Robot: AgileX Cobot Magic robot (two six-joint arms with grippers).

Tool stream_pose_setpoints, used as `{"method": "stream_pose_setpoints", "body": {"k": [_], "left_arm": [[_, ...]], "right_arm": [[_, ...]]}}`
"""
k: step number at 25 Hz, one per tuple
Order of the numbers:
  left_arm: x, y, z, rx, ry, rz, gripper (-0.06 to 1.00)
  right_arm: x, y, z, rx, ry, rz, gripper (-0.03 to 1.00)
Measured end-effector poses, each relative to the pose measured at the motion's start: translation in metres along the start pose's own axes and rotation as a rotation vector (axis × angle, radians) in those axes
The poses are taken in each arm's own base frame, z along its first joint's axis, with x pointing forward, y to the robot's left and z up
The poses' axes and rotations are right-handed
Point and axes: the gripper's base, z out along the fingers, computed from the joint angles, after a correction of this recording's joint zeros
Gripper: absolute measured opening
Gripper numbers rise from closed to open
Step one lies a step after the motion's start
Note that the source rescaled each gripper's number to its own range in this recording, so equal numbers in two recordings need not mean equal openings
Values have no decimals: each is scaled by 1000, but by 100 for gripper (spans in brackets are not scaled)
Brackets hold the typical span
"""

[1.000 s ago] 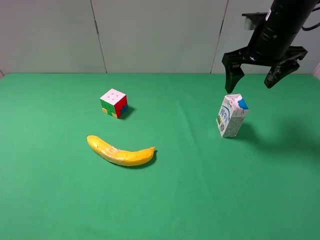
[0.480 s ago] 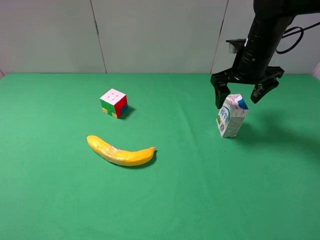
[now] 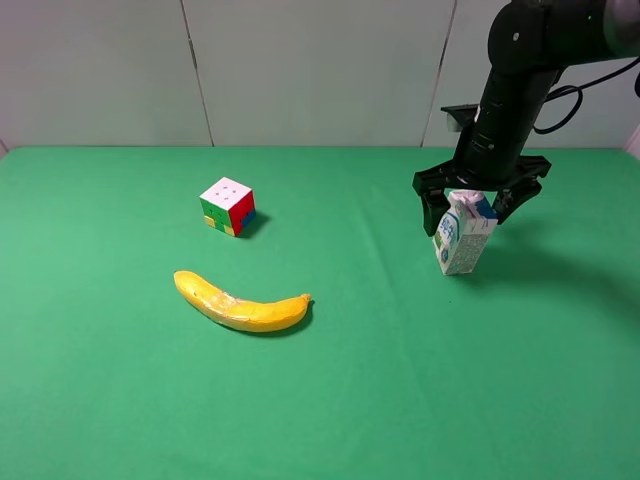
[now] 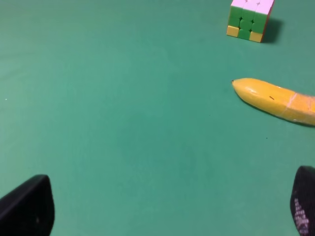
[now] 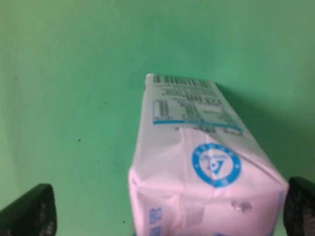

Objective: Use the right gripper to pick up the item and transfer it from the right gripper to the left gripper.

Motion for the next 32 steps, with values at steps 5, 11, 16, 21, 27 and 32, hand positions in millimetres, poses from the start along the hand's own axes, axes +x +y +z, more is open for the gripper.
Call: {"method": "stream_pose_setpoints", "body": {"k": [5, 11, 16, 21, 27, 32], "left_arm": [[0, 0, 0, 0, 0, 0, 91], [0, 0, 0, 0, 0, 0, 91], [0, 0, 0, 0, 0, 0, 91], [0, 0, 0, 0, 0, 0, 91], [0, 0, 0, 0, 0, 0, 91], [0, 0, 0, 0, 0, 0, 91]], "right_arm": [[-2, 0, 0, -1, -18, 0, 100], [-2, 0, 0, -1, -26, 0, 100], [-2, 0, 0, -1, -25, 0, 100], [-2, 0, 0, -1, -19, 0, 99], [-2, 0, 0, -1, -17, 0, 51], [-2, -1, 0, 7, -18, -5, 1]]}}
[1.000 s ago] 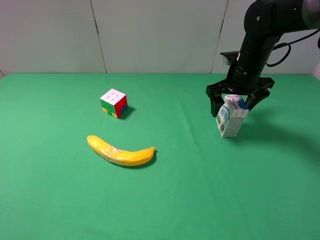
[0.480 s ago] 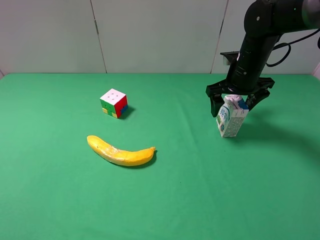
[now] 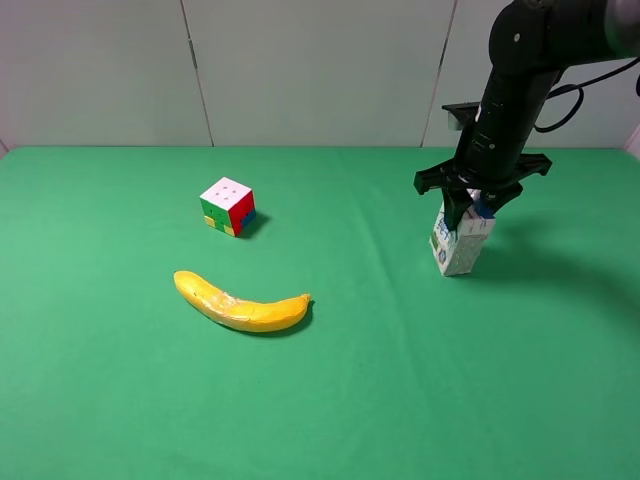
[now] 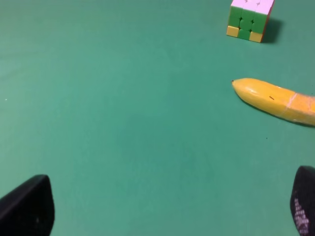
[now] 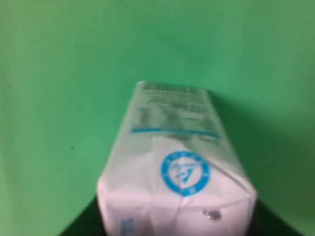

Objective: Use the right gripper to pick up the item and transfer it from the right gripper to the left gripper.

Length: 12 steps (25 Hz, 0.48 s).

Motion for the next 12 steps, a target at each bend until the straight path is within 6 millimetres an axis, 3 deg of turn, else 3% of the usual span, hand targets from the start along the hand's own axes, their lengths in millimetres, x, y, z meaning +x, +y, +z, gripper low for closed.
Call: {"method": "stream_pose_setpoints", "body": {"k": [12], "left_arm": [[0, 0, 0, 0, 0, 0, 91]], "right_arm": [[0, 0, 0, 0, -2, 0, 1]]}}
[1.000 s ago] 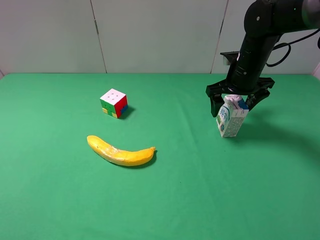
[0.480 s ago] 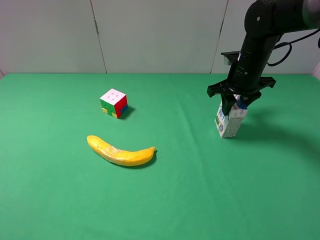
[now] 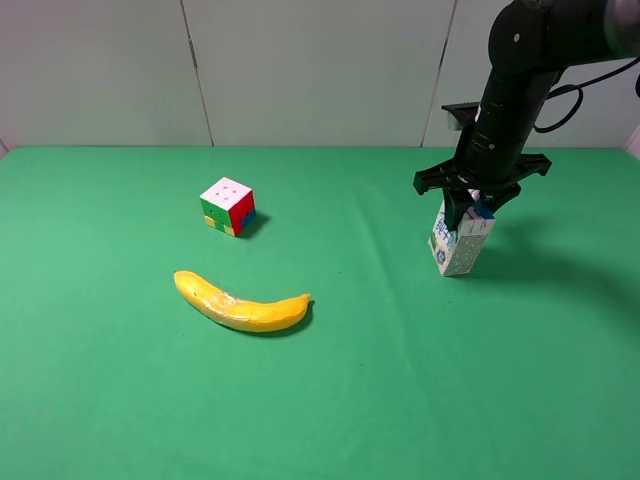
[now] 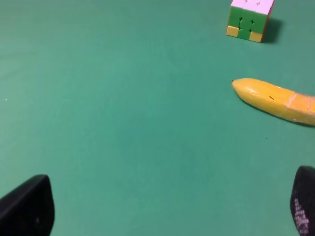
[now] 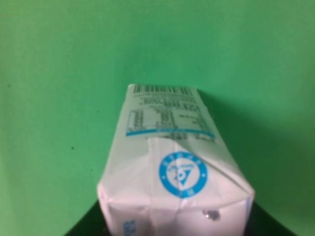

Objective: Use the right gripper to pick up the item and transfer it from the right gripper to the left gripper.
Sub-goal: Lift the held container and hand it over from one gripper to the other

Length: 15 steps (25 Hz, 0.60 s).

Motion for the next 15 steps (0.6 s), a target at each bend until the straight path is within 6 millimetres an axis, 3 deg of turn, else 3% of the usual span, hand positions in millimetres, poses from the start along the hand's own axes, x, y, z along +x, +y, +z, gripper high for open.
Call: {"method": "stream_pose_setpoints", "body": {"k": [5, 15], "left_arm": [[0, 0, 0, 0, 0, 0, 91], [0, 0, 0, 0, 0, 0, 91]], "right_arm": [[-3, 0, -9, 0, 21, 1, 1], [-20, 0, -63, -1, -42, 3, 1]]}}
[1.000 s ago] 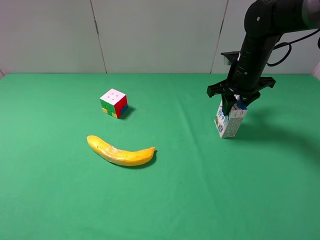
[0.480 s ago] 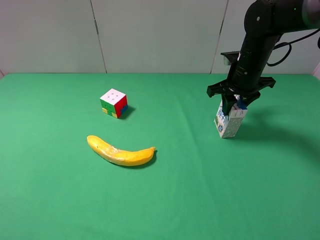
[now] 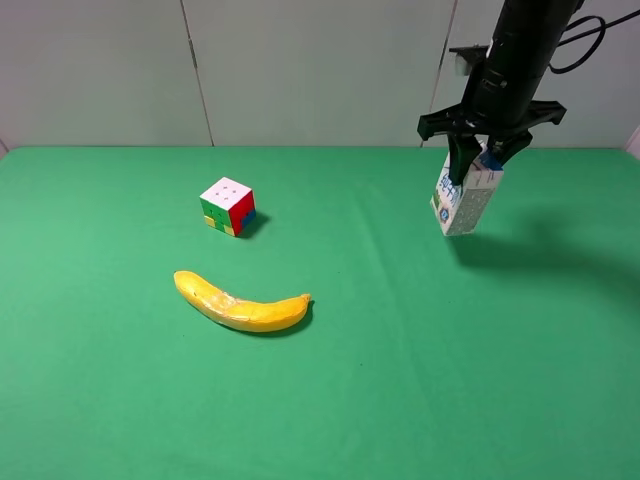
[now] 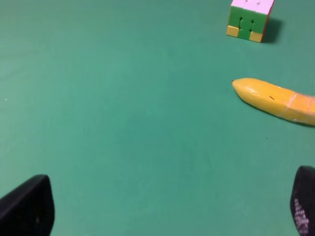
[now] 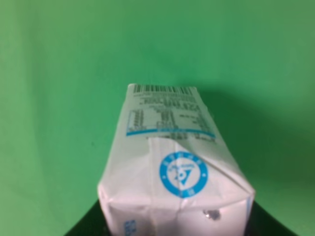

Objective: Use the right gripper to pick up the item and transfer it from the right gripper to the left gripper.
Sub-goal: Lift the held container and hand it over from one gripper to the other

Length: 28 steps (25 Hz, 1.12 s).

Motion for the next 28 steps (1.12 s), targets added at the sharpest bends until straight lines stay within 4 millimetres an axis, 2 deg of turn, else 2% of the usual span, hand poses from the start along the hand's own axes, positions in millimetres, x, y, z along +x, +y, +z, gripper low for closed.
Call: {"method": "stream_pose_setpoints", "body": {"k": [5, 12, 18, 28], "left_arm": [[0, 0, 0, 0, 0, 0, 91], [0, 0, 0, 0, 0, 0, 91], [0, 0, 0, 0, 0, 0, 91], [0, 0, 0, 0, 0, 0, 91]], "right_arm": [[5, 2, -28, -12, -63, -1, 1], [15, 32, -53, -80, -118, -98, 1], [24, 65, -66, -166, -139, -226, 1], [31, 89, -79, -356, -181, -381, 1]]}}
